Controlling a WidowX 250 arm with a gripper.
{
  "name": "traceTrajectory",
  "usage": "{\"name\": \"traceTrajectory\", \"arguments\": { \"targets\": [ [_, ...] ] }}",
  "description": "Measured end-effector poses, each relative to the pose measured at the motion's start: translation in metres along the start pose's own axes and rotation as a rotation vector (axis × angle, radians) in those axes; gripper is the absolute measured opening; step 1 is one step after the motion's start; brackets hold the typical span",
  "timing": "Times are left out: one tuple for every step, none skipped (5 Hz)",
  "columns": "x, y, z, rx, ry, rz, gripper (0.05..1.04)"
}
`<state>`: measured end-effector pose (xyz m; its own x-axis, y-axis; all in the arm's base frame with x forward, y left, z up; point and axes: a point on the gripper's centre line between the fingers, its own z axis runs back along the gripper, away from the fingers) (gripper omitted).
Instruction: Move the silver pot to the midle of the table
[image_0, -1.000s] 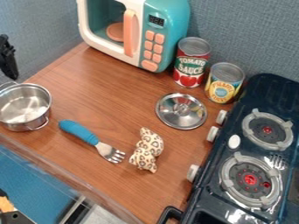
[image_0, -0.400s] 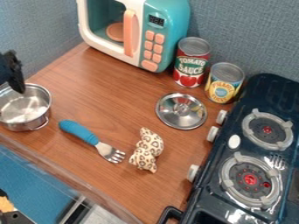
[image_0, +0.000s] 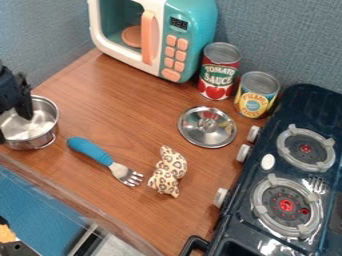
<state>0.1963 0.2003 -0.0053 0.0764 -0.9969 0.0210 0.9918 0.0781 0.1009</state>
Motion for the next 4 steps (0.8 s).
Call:
{"name": "traceTrajectory", "arguments": {
  "targets": [
    [0.0001, -0.0025, -0.0087, -0.03, 0.005, -0.005, 0.977],
    [0.0015, 0.0009, -0.0134, -0.033, 0.02, -0.023, 0.699],
    [0.0003, 0.0039, -0.0143, -0.015, 0.034, -0.039, 0.388],
    [0.0009, 0.0023, -0.0155, -0.013, 0.04, -0.053, 0.164]
  ]
}}
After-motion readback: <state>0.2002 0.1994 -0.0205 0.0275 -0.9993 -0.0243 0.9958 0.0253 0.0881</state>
